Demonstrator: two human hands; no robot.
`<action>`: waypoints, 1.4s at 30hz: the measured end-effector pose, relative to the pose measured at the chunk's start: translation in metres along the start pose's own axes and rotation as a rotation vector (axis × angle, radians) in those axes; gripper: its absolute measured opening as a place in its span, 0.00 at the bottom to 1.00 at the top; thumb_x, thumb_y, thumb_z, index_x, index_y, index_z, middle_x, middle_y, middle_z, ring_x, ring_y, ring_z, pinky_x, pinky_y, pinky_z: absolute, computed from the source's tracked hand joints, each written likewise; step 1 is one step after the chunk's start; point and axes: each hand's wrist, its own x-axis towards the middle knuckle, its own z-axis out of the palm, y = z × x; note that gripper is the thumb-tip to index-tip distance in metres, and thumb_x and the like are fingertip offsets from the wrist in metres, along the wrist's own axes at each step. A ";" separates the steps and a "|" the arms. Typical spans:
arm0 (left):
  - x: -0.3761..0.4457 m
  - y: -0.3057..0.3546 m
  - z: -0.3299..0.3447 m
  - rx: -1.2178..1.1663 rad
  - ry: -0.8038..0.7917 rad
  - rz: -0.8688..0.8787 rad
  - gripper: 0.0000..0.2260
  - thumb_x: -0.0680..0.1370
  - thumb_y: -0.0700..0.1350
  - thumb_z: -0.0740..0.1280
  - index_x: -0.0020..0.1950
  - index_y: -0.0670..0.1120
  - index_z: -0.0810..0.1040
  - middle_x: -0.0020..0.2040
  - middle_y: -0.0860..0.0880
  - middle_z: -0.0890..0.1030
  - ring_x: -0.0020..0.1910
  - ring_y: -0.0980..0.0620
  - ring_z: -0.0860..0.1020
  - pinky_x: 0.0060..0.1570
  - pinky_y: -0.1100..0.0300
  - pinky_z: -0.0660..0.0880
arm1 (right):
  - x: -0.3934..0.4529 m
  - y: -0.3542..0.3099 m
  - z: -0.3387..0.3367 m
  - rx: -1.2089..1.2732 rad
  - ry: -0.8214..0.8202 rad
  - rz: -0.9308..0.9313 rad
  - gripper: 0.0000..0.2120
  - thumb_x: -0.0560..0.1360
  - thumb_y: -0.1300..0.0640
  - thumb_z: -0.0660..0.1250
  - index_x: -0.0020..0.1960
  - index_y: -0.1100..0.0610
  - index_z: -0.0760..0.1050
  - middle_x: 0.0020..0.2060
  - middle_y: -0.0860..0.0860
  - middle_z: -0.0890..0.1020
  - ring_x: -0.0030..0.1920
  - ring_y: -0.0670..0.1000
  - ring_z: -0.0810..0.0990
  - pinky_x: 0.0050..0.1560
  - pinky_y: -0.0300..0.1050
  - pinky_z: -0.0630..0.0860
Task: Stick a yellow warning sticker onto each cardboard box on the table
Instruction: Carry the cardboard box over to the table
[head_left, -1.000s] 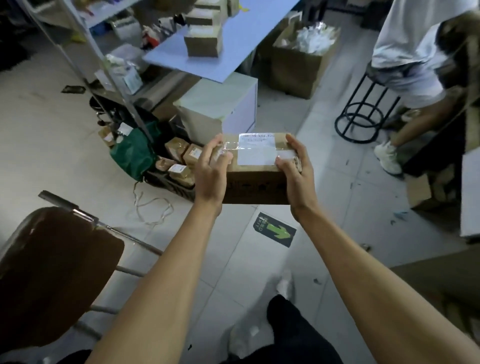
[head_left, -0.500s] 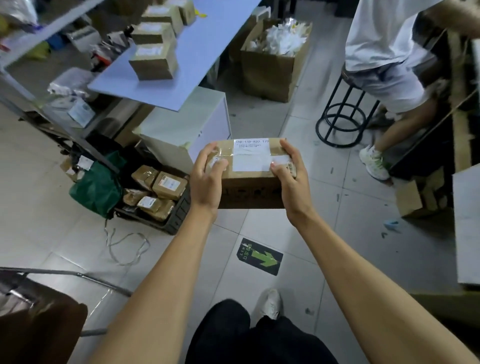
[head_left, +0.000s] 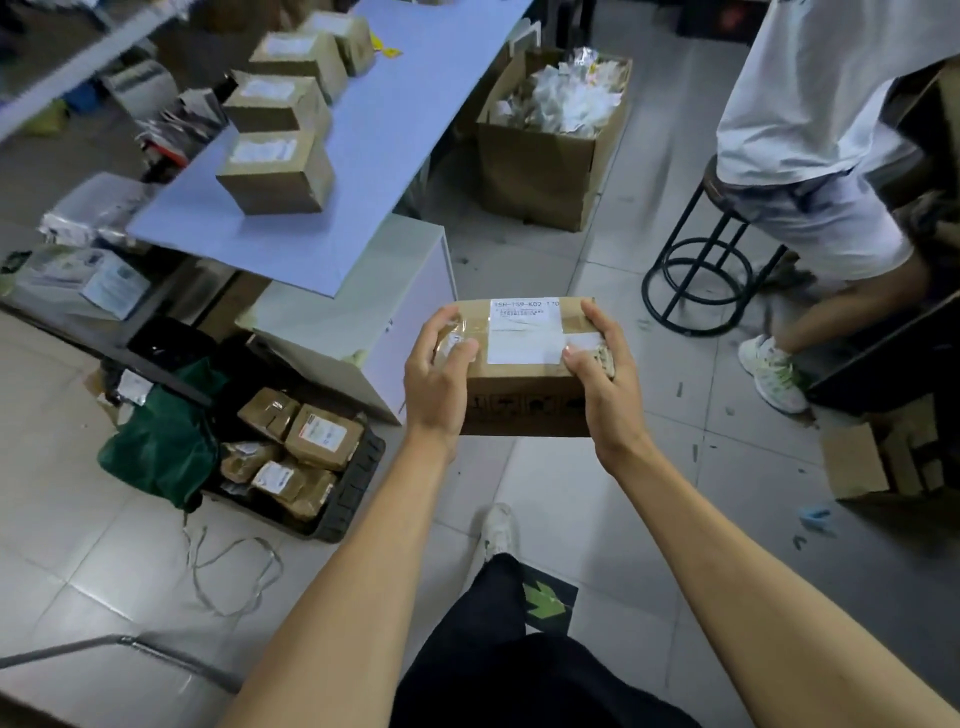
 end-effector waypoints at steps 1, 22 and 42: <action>0.019 0.004 0.003 -0.003 -0.016 -0.007 0.18 0.75 0.49 0.65 0.65 0.57 0.77 0.59 0.50 0.81 0.58 0.48 0.80 0.50 0.55 0.81 | 0.018 -0.003 0.005 -0.006 0.001 0.005 0.27 0.73 0.52 0.64 0.72 0.43 0.69 0.66 0.45 0.74 0.56 0.46 0.79 0.49 0.39 0.78; 0.360 0.049 0.154 0.030 -0.030 -0.035 0.15 0.75 0.51 0.64 0.62 0.61 0.77 0.62 0.52 0.79 0.59 0.48 0.80 0.49 0.51 0.83 | 0.377 -0.043 0.000 -0.034 0.020 0.056 0.24 0.78 0.53 0.65 0.73 0.41 0.66 0.62 0.41 0.75 0.56 0.45 0.79 0.47 0.35 0.78; 0.654 0.100 0.236 0.021 0.169 -0.095 0.16 0.73 0.50 0.65 0.59 0.61 0.80 0.65 0.53 0.77 0.61 0.47 0.78 0.50 0.51 0.82 | 0.713 -0.072 0.038 -0.102 -0.176 0.071 0.26 0.75 0.49 0.64 0.73 0.42 0.66 0.66 0.45 0.75 0.61 0.44 0.77 0.52 0.35 0.75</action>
